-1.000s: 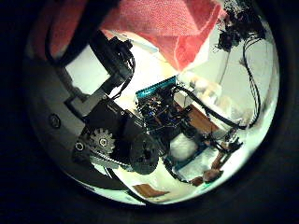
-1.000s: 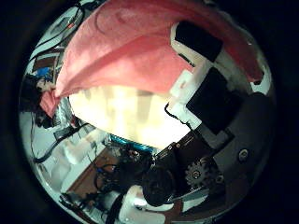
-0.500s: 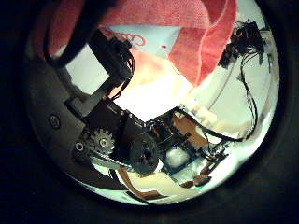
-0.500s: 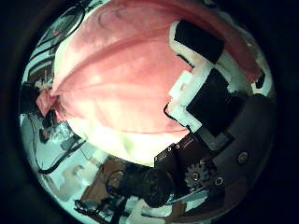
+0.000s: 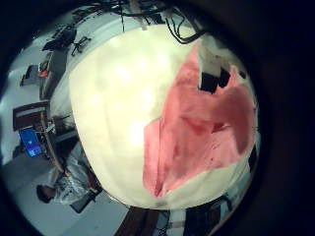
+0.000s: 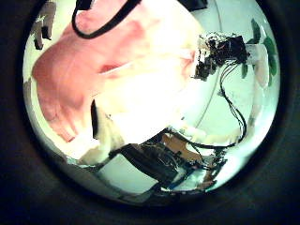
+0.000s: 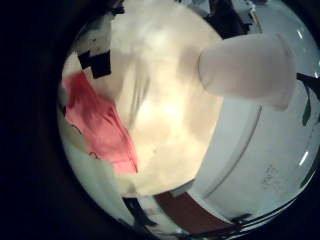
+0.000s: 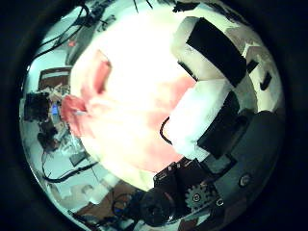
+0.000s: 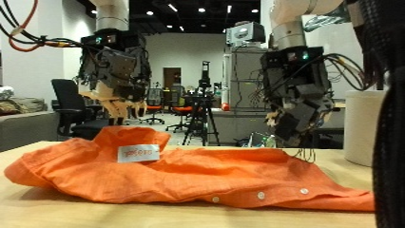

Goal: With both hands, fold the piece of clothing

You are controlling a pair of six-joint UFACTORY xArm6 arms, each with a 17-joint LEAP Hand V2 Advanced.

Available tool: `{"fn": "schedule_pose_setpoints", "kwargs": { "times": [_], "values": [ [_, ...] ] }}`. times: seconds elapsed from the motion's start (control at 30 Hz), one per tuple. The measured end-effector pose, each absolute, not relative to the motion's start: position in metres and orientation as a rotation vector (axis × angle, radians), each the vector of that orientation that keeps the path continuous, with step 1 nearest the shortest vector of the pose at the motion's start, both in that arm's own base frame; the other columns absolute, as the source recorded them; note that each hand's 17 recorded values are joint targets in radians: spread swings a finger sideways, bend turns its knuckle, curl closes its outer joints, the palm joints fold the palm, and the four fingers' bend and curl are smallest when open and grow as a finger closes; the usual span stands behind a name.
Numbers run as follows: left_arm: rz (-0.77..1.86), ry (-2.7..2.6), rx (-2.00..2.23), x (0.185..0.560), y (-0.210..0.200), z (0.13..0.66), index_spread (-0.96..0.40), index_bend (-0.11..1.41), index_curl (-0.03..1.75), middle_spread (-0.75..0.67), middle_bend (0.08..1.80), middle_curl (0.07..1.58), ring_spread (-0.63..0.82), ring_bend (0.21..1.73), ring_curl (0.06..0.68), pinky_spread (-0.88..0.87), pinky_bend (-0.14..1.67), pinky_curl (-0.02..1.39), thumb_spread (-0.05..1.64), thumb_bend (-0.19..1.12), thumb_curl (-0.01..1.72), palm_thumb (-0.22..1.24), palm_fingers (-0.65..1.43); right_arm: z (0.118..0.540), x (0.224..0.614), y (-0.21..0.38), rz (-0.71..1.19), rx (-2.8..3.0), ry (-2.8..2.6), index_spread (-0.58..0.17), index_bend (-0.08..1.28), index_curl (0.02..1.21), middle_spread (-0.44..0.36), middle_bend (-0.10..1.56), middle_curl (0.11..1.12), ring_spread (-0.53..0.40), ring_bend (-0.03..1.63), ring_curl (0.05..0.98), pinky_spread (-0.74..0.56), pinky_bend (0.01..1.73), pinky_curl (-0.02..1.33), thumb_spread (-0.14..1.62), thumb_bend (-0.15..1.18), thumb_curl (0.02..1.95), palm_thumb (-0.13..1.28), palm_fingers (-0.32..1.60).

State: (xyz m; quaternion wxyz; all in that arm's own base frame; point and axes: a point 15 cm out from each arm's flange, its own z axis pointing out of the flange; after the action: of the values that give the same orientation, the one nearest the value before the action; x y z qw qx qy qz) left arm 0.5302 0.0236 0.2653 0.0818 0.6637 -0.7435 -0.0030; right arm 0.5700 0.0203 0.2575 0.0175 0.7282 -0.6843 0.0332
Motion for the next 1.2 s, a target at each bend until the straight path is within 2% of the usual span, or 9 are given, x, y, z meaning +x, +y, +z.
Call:
{"fn": "schedule_pose_setpoints", "kwargs": {
  "times": [0.1,0.23,0.37,0.43,0.57,0.7,0.8,1.0,1.2],
  "values": [
    [0.103,-2.277,2.051,0.533,0.025,0.284,0.05,0.15,0.59,0.32,0.2,0.37,0.36,0.53,0.314,0.29,0.5,0.38,1.23,-0.03,0.54,0.44,-0.13,0.285,0.557,0.005,0.158,2.263,-2.176,-0.4,0.18,0.62,-0.215,0.92,0.64,-0.287,1.29,0.56,-0.52,1.24,0.58,1.59,0.0,0.29,0.67,0.63],
    [0.179,-2.339,2.093,0.507,0.024,0.306,0.07,0.15,0.52,0.33,0.19,0.35,0.44,0.46,0.282,0.41,0.43,0.34,1.22,-0.02,0.48,0.43,-0.06,0.312,0.531,-0.008,0.196,2.292,-2.16,-0.41,0.25,0.63,-0.23,0.87,0.62,-0.292,1.19,0.518,-0.47,1.11,0.53,1.59,0.02,0.27,0.69,0.54],
    [0.137,-2.365,2.014,0.466,0.005,0.299,0.07,0.15,0.46,0.31,0.18,0.34,0.47,0.44,0.271,0.45,0.4,0.32,1.21,-0.02,0.44,0.43,-0.03,0.308,0.484,-0.02,0.128,2.325,-2.05,-0.435,0.44,0.67,-0.201,0.77,0.58,-0.247,0.97,0.45,-0.26,0.84,0.46,1.55,0.02,0.26,0.71,0.19],
    [0.078,-2.367,1.944,0.444,-0.011,0.286,0.07,0.15,0.44,0.31,0.18,0.33,0.48,0.44,0.268,0.46,0.39,0.31,1.2,-0.02,0.42,0.43,-0.02,0.297,0.458,-0.028,0.067,2.352,-1.952,-0.423,0.43,0.65,-0.2,0.72,0.55,-0.199,0.88,0.413,-0.15,0.79,0.43,1.5,-0.01,0.26,0.68,0.1],
    [-0.011,-2.362,1.844,0.413,-0.033,0.26,0.08,0.16,0.4,0.3,0.18,0.32,0.49,0.43,0.264,0.48,0.38,0.31,1.2,-0.02,0.39,0.44,-0.02,0.268,0.429,-0.043,-0.001,2.347,-1.822,-0.387,0.36,0.57,-0.179,0.6,0.48,-0.09,0.73,0.338,0.07,0.72,0.37,1.32,-0.04,0.27,0.6,0.01],
    [-0.088,-2.327,1.791,0.387,-0.04,0.227,0.08,0.16,0.38,0.3,0.18,0.31,0.49,0.42,0.26,0.49,0.37,0.3,1.19,-0.02,0.37,0.44,-0.02,0.231,0.401,-0.06,-0.043,2.294,-1.695,-0.37,0.3,0.51,-0.129,0.51,0.43,-0.011,0.63,0.292,0.19,0.66,0.33,1.18,-0.04,0.27,0.53,-0.01],
    [-0.088,-2.323,1.792,0.385,-0.041,0.211,0.08,0.16,0.37,0.3,0.18,0.3,0.49,0.42,0.26,0.49,0.36,0.3,1.19,-0.02,0.36,0.44,-0.02,0.208,0.389,-0.061,-0.082,2.28,-1.661,-0.366,0.28,0.48,-0.111,0.47,0.41,0.018,0.58,0.272,0.22,0.62,0.31,1.1,-0.03,0.27,0.51,0.01],
    [-0.108,-2.305,1.796,0.38,-0.036,0.197,0.09,0.17,0.35,0.29,0.17,0.29,0.5,0.42,0.259,0.5,0.36,0.3,1.19,-0.02,0.34,0.45,-0.02,0.161,0.398,-0.054,-0.096,2.313,-1.623,-0.365,0.23,0.43,-0.085,0.39,0.37,0.06,0.51,0.244,0.26,0.53,0.28,0.99,-0.03,0.29,0.49,0.06],
    [-0.104,-2.309,1.798,0.379,-0.034,0.2,0.09,0.17,0.34,0.29,0.18,0.28,0.5,0.41,0.258,0.5,0.36,0.3,1.2,-0.02,0.33,0.46,-0.01,0.131,0.399,-0.035,-0.138,2.325,-1.557,-0.349,0.19,0.41,-0.075,0.33,0.35,0.058,0.47,0.233,0.26,0.46,0.26,0.94,-0.03,0.3,0.5,0.14]
  ]
}}
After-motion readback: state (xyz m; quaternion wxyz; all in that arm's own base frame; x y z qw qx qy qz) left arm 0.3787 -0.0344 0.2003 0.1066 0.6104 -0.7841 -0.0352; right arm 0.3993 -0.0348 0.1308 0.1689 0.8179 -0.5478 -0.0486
